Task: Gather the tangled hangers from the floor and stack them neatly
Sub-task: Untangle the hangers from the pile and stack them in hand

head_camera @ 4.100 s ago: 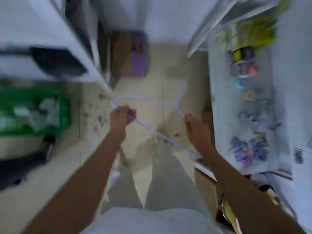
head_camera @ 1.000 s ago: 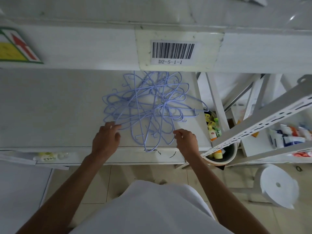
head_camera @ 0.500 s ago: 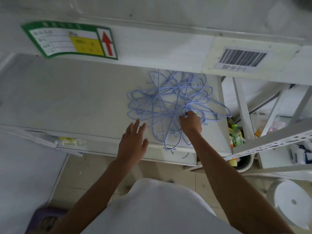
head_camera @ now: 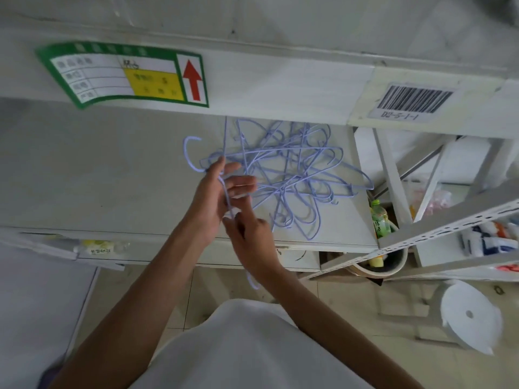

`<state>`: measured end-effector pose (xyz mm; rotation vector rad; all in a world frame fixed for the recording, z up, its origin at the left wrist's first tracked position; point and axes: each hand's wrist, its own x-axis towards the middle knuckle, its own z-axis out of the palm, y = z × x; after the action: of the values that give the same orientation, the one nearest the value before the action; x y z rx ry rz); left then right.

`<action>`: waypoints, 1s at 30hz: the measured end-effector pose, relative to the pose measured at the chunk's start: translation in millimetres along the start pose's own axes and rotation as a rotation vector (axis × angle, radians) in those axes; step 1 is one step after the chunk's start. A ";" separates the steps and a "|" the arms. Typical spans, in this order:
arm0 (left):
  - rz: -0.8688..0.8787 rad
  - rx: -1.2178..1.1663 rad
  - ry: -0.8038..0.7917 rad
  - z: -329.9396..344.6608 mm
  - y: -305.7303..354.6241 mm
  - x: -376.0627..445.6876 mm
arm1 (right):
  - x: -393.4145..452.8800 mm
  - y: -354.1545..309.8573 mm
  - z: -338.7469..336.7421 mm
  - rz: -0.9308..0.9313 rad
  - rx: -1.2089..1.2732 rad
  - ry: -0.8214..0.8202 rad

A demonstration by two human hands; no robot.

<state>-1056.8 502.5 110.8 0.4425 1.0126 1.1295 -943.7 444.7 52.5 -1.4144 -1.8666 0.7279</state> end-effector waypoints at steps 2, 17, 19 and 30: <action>0.101 0.028 0.041 -11.0 3.6 -8.9 | 1.5 0.2 -10.3 -0.097 -0.044 -0.017; 0.139 0.352 0.239 -41.4 -1.5 -62.4 | 116.3 108.8 -80.9 -0.158 -0.973 -0.337; 0.143 0.334 0.236 -42.1 -2.0 -66.2 | 116.5 111.8 -90.2 -0.215 -0.958 -0.309; 0.265 0.177 0.281 -22.4 -5.2 -74.7 | 140.6 86.7 -156.1 -0.303 -0.792 0.057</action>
<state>-1078.2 429.4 128.4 0.5834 1.3348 1.3708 -795.3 607.9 107.5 -1.5046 -2.3720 -0.2440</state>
